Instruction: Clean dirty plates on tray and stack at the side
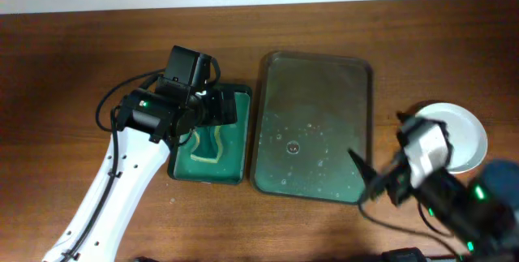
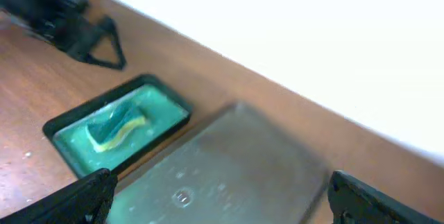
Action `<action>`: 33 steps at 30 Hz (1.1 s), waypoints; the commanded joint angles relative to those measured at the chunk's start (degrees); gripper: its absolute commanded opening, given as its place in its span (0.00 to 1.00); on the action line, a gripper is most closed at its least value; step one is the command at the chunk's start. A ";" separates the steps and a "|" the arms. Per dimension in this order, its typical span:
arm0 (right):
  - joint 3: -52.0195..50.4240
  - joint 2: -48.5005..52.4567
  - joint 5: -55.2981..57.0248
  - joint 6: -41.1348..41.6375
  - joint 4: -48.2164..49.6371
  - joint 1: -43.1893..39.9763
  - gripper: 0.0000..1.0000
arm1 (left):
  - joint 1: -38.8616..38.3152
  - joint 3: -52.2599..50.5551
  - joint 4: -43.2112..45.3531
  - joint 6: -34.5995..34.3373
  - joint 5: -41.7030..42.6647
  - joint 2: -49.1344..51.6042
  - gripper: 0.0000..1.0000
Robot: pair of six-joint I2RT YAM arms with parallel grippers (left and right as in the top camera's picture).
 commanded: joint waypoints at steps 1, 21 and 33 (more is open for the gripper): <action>0.26 -4.96 3.63 -4.13 -1.62 -0.35 0.98 | 0.35 0.79 0.11 0.46 -0.39 -0.24 0.99; -52.96 -35.04 4.24 -3.72 32.48 -1.90 0.98 | 0.35 0.79 0.09 0.46 -0.39 -0.24 0.99; -61.81 -35.10 4.22 -3.72 43.78 -1.84 0.98 | 0.35 0.79 0.09 0.46 -0.39 -0.24 0.99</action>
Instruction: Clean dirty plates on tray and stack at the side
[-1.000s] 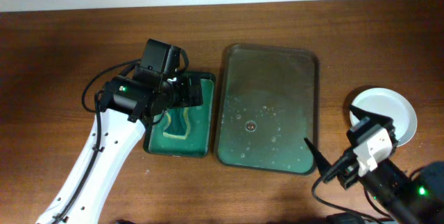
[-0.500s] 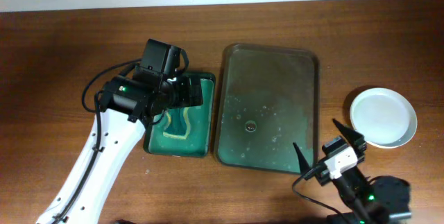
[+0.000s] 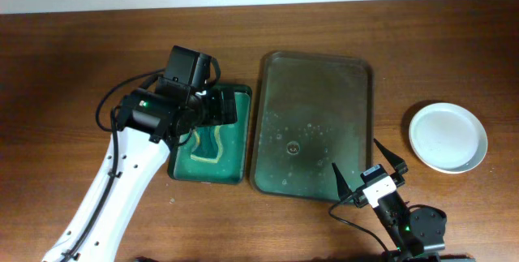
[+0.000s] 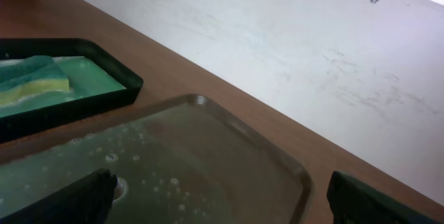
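A white plate (image 3: 448,137) lies on the table at the right, away from the tray. The grey metal tray (image 3: 315,124) in the middle holds only water drops and suds, also seen as the tray (image 4: 187,168) in the right wrist view. My right gripper (image 3: 369,165) stands open at the tray's near right corner, its fingers (image 4: 66,200) wide apart with nothing between them. My left gripper (image 3: 225,108) hangs over the green tub (image 3: 208,144), where a yellow-green sponge (image 3: 207,144) lies; its jaws cannot be made out.
The green tub with the sponge (image 4: 31,85) sits left of the tray. A white wall (image 4: 277,37) runs behind the table's far edge. Bare wooden tabletop (image 3: 405,59) surrounds the plate.
My right arm has drawn back from beside the white plate to the front edge of the table, near the tray's near right corner. The left arm, tray, plate and sponge have not moved.
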Action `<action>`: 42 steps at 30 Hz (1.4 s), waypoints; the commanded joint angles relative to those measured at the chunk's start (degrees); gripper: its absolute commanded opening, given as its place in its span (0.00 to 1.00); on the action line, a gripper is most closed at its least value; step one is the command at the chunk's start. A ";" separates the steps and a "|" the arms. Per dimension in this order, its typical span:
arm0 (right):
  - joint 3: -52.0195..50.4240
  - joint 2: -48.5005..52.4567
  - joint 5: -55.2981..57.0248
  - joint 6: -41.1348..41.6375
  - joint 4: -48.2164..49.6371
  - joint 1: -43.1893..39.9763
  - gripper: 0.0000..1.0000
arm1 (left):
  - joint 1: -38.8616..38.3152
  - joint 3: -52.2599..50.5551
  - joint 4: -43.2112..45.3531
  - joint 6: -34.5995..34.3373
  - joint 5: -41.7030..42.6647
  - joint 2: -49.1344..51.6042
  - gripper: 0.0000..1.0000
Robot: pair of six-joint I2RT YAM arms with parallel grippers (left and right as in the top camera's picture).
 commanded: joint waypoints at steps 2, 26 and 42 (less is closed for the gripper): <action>-0.57 -0.48 -0.13 0.42 0.17 -0.33 0.98 | 0.35 0.79 0.09 0.46 -0.39 -0.24 0.99; -0.57 -0.48 -0.13 0.42 0.15 -0.33 0.98 | 14.19 -40.68 33.97 7.39 -8.55 -51.69 0.99; -0.57 -0.48 -0.13 0.42 0.15 -0.33 0.98 | 19.02 -81.31 55.39 9.73 -6.69 -83.25 0.99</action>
